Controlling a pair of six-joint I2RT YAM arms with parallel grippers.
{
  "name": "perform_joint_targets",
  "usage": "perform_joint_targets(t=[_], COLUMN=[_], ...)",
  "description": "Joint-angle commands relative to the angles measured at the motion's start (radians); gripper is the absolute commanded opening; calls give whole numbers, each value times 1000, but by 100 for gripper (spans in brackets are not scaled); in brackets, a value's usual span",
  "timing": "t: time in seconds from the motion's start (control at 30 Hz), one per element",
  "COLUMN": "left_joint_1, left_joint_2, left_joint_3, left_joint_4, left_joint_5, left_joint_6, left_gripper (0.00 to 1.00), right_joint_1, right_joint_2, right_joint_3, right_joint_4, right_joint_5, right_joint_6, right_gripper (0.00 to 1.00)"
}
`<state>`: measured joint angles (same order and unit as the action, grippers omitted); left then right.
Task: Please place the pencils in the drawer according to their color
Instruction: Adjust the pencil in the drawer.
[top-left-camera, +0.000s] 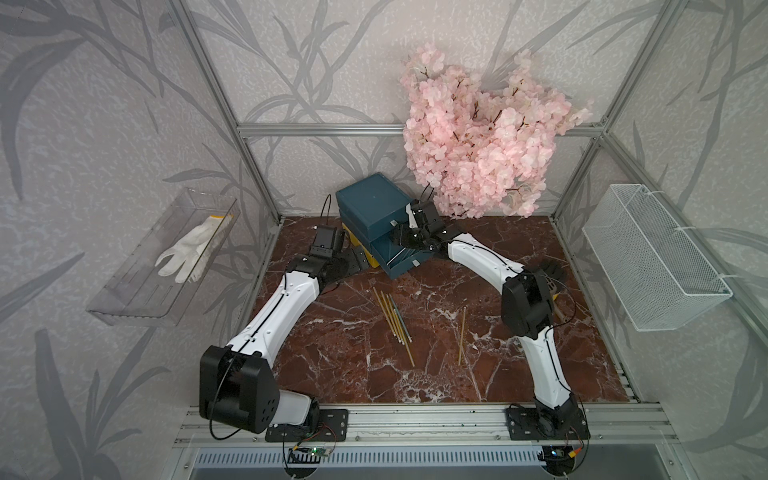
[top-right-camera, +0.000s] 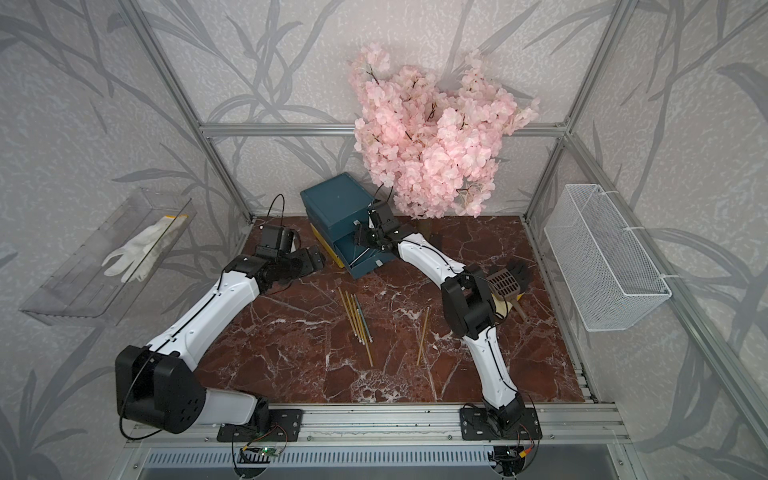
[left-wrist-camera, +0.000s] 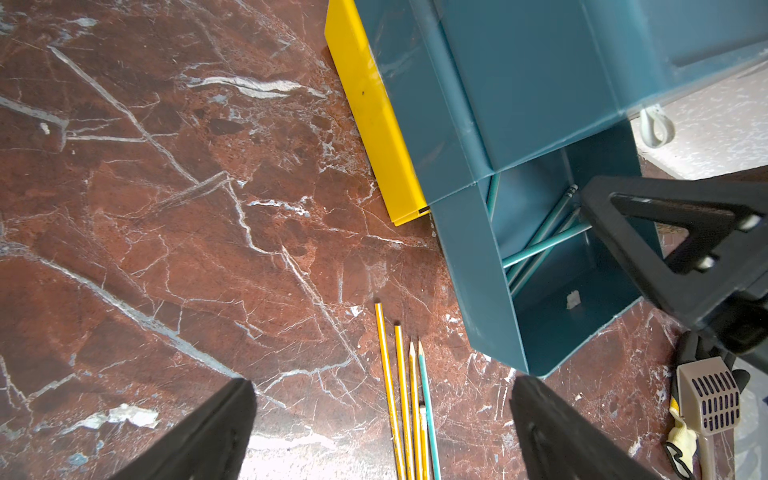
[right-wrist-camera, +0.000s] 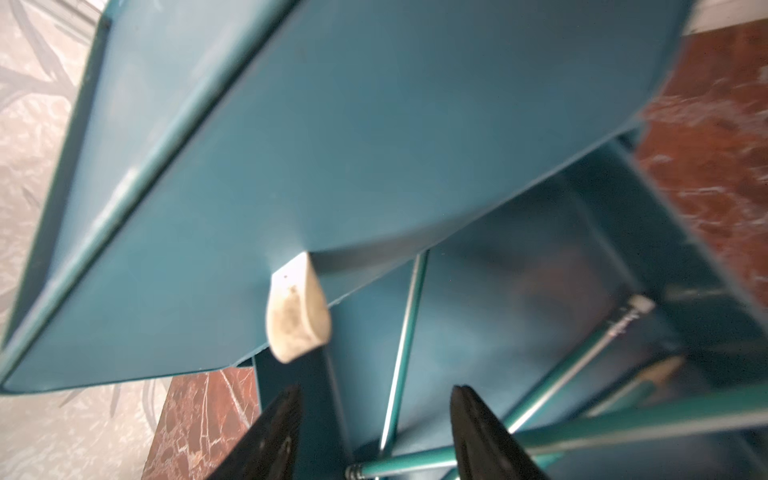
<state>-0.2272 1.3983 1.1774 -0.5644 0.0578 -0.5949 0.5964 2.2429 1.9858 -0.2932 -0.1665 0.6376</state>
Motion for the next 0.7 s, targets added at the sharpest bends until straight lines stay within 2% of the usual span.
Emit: perform_joint_targets(t=[0.0,0.13,0.3,0.67], left_joint_1=[-3,-3,-3,-3], left_joint_2=[-1,4,10,3], left_joint_3=[31,37,33,25], left_joint_4=[-5,-5,5,8], left_joint_5=[-1,0,5,4], left_joint_6=[12,11,7,1], left_gripper=[100,100,100,100], right_joint_1=[-9,-22,-40,-43], right_joint_2=[-72,-71,-83,9], right_joint_3=[29,71,66,49], right_joint_4=[53,-4,-35,-186], right_joint_5=[41,79,65,78], right_joint_6=[-22,-64,-84,-48], right_gripper=[60,60,60,58])
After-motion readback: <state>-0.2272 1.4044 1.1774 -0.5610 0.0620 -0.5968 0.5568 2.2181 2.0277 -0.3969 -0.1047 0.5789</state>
